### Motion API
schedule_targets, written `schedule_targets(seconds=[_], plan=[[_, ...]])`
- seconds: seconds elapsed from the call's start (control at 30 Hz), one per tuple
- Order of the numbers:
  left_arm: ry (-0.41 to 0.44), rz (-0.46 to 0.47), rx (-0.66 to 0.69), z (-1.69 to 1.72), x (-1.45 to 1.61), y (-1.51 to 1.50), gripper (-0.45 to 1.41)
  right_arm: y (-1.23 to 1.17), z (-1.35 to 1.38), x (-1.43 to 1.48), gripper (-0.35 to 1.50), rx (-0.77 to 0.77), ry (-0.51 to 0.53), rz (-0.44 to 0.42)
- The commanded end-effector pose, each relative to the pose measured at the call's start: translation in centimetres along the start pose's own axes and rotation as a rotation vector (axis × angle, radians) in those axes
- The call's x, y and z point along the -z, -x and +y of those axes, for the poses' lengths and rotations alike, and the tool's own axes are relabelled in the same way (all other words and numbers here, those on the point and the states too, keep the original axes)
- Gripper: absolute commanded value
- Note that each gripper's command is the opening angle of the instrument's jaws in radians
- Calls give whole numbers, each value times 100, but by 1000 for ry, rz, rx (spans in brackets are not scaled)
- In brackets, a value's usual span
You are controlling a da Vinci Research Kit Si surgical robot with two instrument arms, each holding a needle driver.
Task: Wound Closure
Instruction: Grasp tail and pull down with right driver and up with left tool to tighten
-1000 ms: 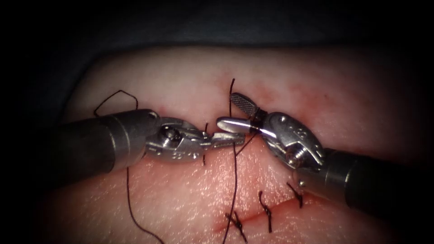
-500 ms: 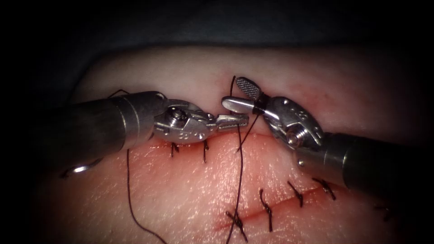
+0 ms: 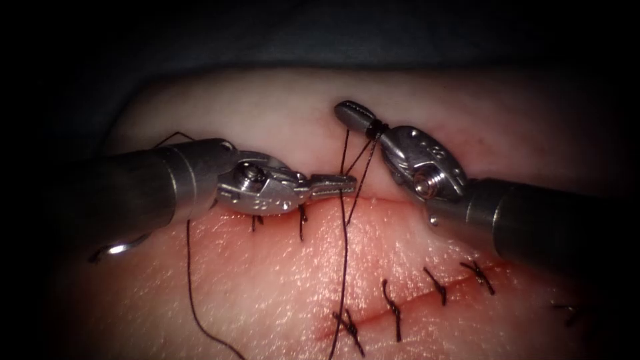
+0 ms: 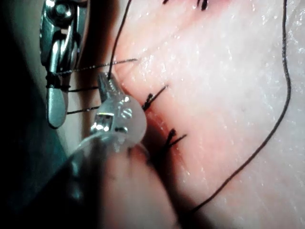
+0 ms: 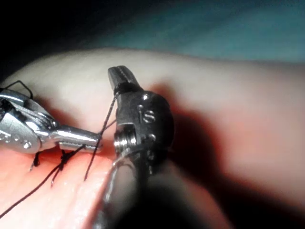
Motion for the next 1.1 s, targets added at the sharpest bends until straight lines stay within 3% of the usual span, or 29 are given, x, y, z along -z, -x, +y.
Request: schedule_targets(seconds=[0.03,0.3,0.47,0.73,0.9,1.1], plan=[[-4,0,-3,-5,-7,4,-45,0,-10,-7,-35,19,-6,3],[1,-5,-1,-7,6,6,-45,22,-26,18,-35,83,-32,-1],[10,-15,12,-17,17,15,-45,51,-39,44,-35,114,-55,14],[10,-59,47,-42,40,34,-45,69,-53,89,-35,184,-76,42],[1,-68,97,-78,49,63,-45,81,-53,100,-35,195,-83,54],[-26,-83,157,-116,40,122,-45,87,-57,107,-35,202,-84,60]])
